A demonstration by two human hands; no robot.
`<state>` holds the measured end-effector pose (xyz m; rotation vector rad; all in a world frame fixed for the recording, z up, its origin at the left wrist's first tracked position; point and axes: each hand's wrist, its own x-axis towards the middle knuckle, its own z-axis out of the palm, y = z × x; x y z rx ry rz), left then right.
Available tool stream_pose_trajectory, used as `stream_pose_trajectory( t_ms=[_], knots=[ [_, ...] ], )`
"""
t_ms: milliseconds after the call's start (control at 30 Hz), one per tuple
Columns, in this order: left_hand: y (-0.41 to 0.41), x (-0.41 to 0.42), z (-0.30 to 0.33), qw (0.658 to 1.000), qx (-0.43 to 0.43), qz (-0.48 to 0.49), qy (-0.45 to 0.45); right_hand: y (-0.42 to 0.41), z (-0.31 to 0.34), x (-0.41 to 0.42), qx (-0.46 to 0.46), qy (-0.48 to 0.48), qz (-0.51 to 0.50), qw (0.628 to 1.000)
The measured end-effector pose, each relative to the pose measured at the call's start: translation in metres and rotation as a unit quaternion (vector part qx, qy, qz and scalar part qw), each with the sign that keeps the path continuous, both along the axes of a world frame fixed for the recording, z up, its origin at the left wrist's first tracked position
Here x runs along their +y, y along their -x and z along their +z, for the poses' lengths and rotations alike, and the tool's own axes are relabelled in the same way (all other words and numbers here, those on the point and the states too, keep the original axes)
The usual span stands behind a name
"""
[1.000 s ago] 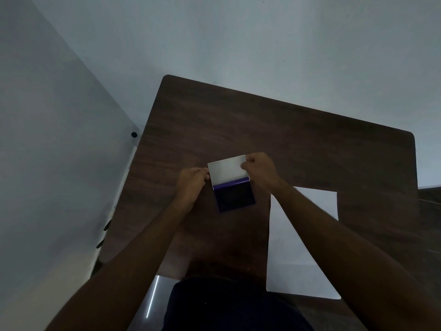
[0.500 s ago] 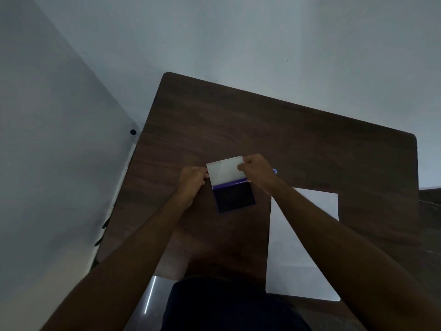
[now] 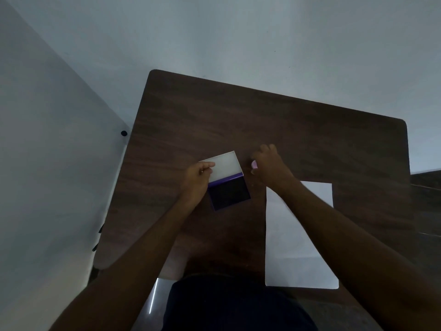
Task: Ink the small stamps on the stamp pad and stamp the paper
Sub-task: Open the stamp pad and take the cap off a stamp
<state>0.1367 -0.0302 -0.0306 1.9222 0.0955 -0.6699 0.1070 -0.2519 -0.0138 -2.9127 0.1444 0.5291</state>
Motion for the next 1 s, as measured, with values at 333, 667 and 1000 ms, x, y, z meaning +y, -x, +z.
stream_pose_trajectory(
  t_ms=[333,667,1000],
  knots=[
    [0.009,-0.012,0.018,0.997,0.038,0.044,0.049,-0.003,-0.001,0.001,-0.004,0.028,0.031,0.999],
    [0.020,-0.019,0.036,0.999,0.019,-0.009,0.041,-0.004,0.010,0.003,-0.022,-0.110,-0.072,0.991],
    [0.035,-0.031,0.074,0.993,0.020,-0.106,0.040,0.056,0.061,0.020,-0.089,-0.491,-0.307,0.810]
  ],
)
